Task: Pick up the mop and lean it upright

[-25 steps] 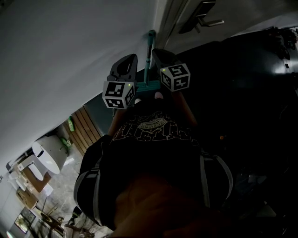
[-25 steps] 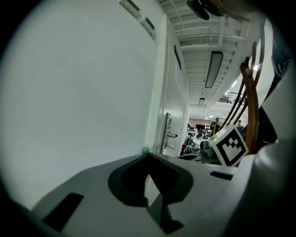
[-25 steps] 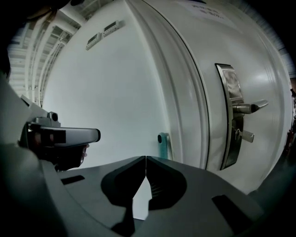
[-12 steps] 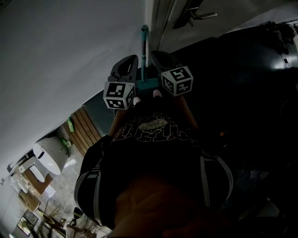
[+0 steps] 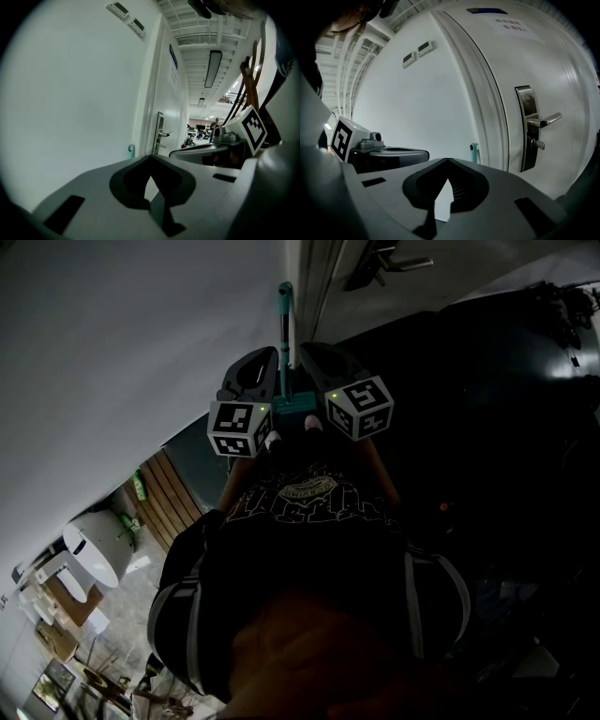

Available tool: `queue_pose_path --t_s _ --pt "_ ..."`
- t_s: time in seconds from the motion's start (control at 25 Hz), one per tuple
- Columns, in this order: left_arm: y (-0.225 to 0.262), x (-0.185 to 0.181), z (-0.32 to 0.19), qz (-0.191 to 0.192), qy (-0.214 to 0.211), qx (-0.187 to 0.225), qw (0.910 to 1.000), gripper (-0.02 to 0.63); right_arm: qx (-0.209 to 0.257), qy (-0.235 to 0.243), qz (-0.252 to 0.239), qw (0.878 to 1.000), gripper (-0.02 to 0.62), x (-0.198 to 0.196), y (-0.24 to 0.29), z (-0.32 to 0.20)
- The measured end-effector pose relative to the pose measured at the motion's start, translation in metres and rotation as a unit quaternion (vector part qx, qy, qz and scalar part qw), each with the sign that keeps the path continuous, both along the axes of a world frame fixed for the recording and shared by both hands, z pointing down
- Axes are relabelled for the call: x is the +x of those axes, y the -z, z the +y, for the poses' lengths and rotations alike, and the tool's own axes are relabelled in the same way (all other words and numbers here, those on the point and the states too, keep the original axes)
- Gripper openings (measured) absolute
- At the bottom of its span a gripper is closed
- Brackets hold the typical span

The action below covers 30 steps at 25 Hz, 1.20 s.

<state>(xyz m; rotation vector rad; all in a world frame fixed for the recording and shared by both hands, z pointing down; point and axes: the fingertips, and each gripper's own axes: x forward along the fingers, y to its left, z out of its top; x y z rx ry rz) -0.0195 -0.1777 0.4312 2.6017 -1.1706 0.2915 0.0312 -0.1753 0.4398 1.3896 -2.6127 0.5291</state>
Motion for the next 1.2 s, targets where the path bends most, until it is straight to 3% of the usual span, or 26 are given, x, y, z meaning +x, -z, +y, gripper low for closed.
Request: queue_pose_path --t_s 1.2 --pt "0.006 0.005 0.005 -0.001 0.001 0.008 1.0000 0.046 0.015 0.027 0.002 1.000 0.018 -0.006 0.015 0.009"
